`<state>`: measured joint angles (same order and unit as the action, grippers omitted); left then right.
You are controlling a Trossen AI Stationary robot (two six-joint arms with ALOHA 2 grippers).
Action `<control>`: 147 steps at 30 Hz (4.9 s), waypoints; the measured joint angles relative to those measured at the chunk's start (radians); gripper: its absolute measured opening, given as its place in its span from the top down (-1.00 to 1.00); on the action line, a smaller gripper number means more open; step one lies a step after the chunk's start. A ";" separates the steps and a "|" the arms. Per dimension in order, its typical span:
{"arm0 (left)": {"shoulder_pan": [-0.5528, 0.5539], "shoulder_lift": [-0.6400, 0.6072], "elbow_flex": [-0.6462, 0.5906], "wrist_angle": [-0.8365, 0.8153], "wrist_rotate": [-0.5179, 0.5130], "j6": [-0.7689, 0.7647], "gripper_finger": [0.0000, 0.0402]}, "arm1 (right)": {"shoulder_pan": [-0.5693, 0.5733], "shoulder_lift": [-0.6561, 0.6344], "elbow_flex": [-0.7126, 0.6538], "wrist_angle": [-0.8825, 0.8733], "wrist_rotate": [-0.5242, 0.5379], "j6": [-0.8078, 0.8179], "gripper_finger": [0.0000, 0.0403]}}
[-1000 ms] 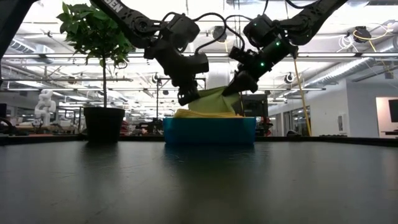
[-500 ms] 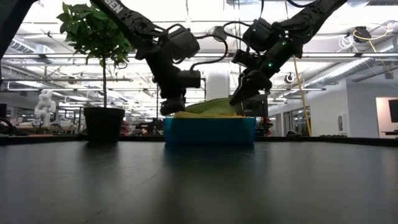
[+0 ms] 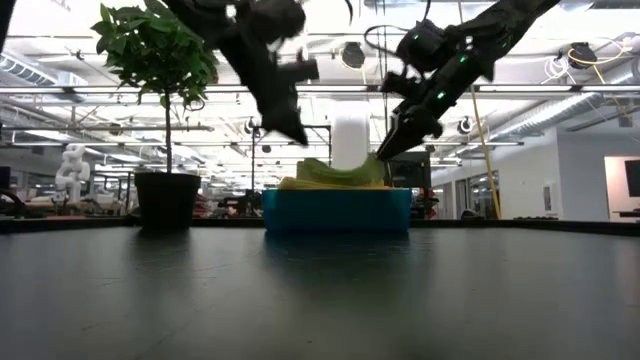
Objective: Fold microfiber towels
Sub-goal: Put the green microfiber towel into the blue blue bin
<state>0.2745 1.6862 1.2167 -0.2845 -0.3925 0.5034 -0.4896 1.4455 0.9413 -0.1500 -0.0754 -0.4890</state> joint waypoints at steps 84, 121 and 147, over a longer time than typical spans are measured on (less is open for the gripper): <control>0.223 0.266 -0.152 0.690 0.638 -0.526 0.87 | 0.125 -0.589 -0.605 0.543 -0.112 0.347 0.30; -0.219 -0.527 -0.701 0.935 0.266 -0.389 0.97 | -0.049 0.049 -0.081 0.381 -0.165 0.281 0.30; -0.331 -0.513 -0.951 1.225 0.163 -0.438 0.93 | -0.191 0.456 0.204 0.178 -0.161 0.215 0.30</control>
<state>-0.0566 1.1732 0.2653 0.9401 -0.2291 0.0652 -0.6804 1.9018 1.1454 0.0279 -0.2366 -0.2745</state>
